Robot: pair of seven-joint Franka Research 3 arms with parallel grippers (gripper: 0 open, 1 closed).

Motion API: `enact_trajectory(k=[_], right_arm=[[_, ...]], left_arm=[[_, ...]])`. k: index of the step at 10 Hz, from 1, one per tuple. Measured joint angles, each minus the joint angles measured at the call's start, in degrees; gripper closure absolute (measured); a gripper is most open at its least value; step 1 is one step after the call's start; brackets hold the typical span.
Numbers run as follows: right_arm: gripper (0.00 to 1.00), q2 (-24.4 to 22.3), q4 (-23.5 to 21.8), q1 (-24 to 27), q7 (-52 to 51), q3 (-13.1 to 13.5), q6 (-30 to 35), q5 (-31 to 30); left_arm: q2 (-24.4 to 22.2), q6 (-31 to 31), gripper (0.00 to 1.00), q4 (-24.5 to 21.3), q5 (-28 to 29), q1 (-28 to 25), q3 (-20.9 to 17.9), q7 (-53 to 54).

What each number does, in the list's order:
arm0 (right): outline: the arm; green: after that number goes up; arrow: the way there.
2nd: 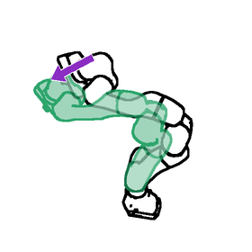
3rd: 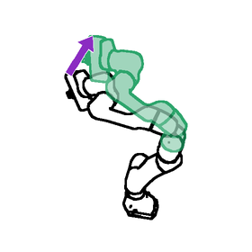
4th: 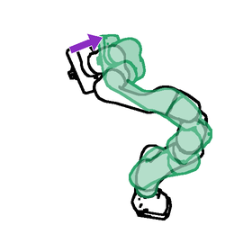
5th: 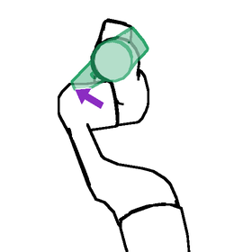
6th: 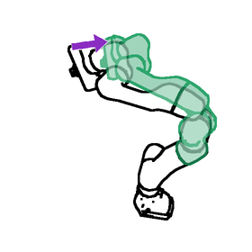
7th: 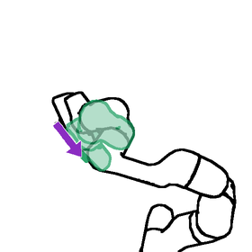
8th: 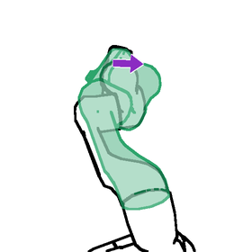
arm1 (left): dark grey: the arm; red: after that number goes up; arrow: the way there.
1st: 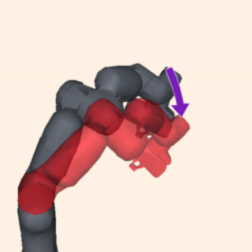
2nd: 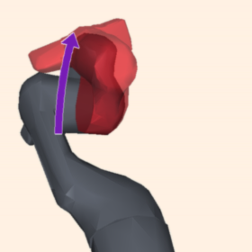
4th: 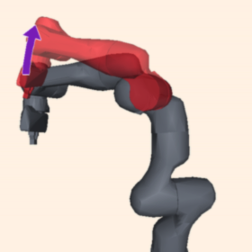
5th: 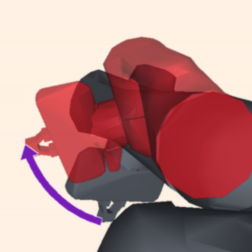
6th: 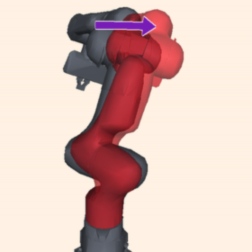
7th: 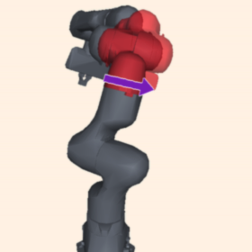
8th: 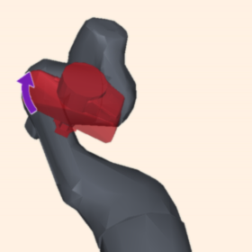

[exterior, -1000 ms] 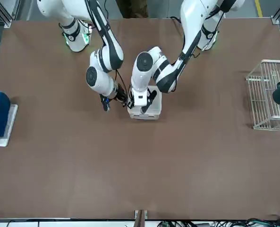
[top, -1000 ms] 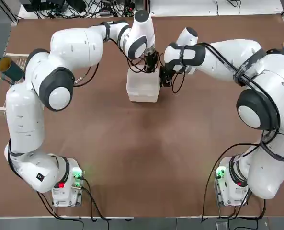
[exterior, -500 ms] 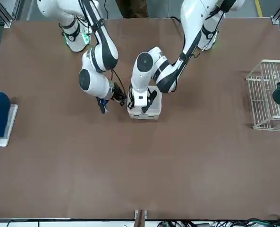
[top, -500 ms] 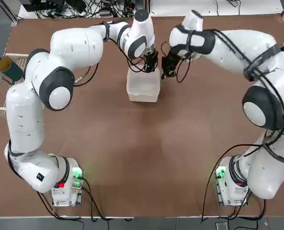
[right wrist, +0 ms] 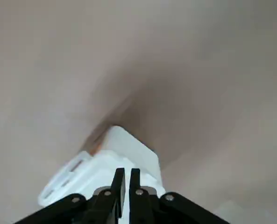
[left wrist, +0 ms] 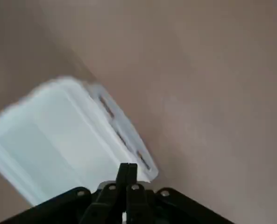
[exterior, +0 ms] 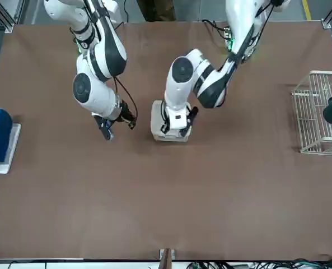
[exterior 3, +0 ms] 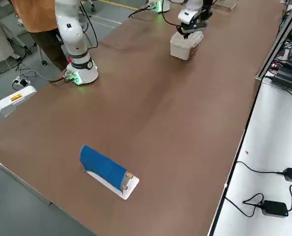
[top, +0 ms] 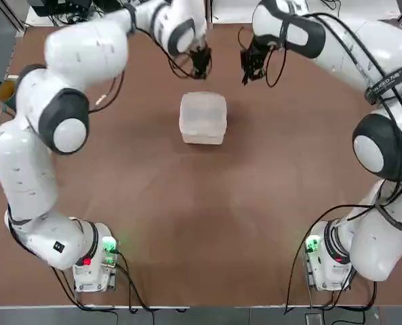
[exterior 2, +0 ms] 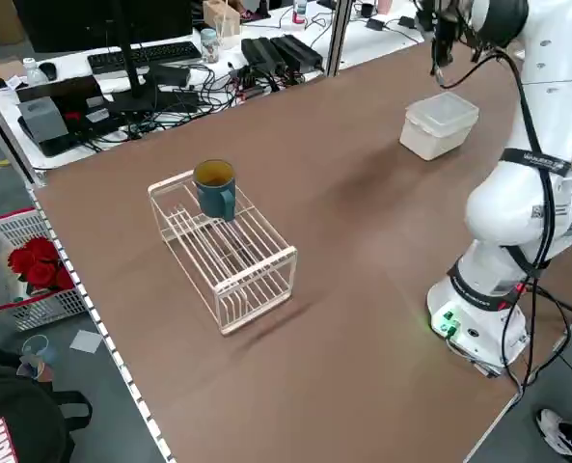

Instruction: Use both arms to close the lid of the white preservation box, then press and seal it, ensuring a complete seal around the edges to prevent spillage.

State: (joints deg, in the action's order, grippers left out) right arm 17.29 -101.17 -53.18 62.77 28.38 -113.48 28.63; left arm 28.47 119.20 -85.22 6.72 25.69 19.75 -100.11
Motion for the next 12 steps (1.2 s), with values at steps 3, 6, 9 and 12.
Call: enact_trajectory(k=[3, 6, 9, 12], right_arm=[[0.74, 6.9, 11.4, 0.9, -11.5, -0.2, 2.0, -5.7], [0.9, 20.2, 24.5, 1.8, -17.9, -1.3, 0.8, -3.1], [0.99, 28.5, 34.7, 8.5, -24.2, -6.2, 2.4, 4.3], [0.99, 32.5, 36.4, 14.3, -29.2, -16.9, 3.6, 5.1]], left_arm=[[-3.9, -5.0, 0.99, -2.6, 0.0, -4.6, 0.4, 3.0], [-2.8, -3.1, 0.99, -7.8, -0.1, -3.2, 3.3, 0.4], [-2.6, 0.8, 0.99, -12.8, -0.1, -3.1, 3.4, -0.2], [-2.6, 1.7, 0.99, -15.2, 0.0, -3.8, 3.3, 0.2]])
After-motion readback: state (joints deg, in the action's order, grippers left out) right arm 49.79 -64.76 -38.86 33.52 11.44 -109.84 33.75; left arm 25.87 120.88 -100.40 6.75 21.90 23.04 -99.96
